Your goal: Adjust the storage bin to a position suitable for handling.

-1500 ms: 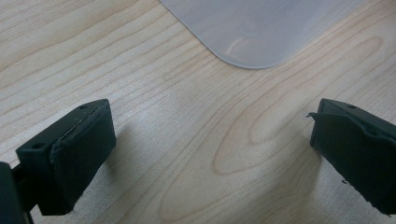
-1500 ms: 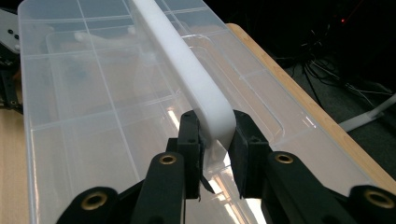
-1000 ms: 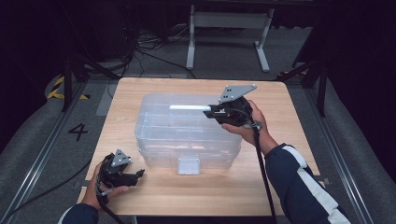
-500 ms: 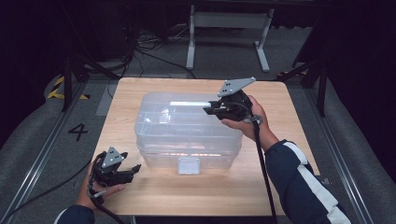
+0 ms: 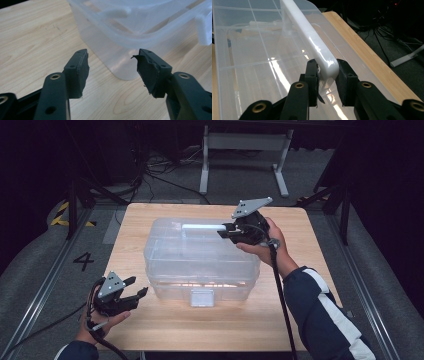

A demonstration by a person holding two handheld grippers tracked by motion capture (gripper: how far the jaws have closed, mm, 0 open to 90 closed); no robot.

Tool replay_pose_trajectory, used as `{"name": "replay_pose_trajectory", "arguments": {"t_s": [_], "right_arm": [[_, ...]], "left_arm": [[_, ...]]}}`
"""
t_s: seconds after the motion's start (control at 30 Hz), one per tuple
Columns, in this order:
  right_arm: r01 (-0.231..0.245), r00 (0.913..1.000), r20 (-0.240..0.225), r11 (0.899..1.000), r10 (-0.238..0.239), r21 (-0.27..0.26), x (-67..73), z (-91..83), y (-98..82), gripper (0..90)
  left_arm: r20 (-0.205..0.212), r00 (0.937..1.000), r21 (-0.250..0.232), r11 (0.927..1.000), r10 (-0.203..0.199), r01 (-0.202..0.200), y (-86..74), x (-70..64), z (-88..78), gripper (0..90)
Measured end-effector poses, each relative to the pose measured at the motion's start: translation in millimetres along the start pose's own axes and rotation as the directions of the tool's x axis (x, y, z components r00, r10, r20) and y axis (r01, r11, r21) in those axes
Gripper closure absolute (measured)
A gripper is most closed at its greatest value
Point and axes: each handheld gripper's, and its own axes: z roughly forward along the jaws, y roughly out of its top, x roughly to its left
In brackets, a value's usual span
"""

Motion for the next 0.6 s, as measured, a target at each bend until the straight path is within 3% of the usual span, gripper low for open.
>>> {"name": "replay_pose_trajectory", "arguments": {"t_s": [0.3,0.4,0.47,0.5,0.6], "right_arm": [[0.006,0.9999,0.013,1.000,-0.006,0.008,-2.9,0.3,5.1,72.3],[0.011,0.9997,0.021,1.000,-0.011,0.011,-3.2,0.8,6.5,72.0],[0.020,0.9994,0.028,1.000,-0.020,0.014,-3.1,1.2,7.1,72.0],[0.022,0.9993,0.031,1.000,-0.022,0.015,-3.0,1.3,7.4,72.0],[0.022,0.9992,0.032,1.000,-0.022,0.013,-2.5,1.4,6.9,71.9]], "left_arm": [[0.032,0.9994,-0.037,0.9992,-0.011,0.012,10.3,-1.5,-2.1,49.9],[0.033,0.9994,-0.047,0.9989,0.011,-0.009,17.6,-2.8,0.2,51.8],[0.036,0.9993,-0.046,0.9989,-0.001,0.002,21.1,-5.3,2.6,53.6],[0.031,0.9994,-0.040,0.9990,0.018,-0.017,23.4,-5.5,4.3,56.0],[0.038,0.9990,-0.056,0.9982,0.025,-0.022,25.8,-6.0,6.3,62.4]]}}
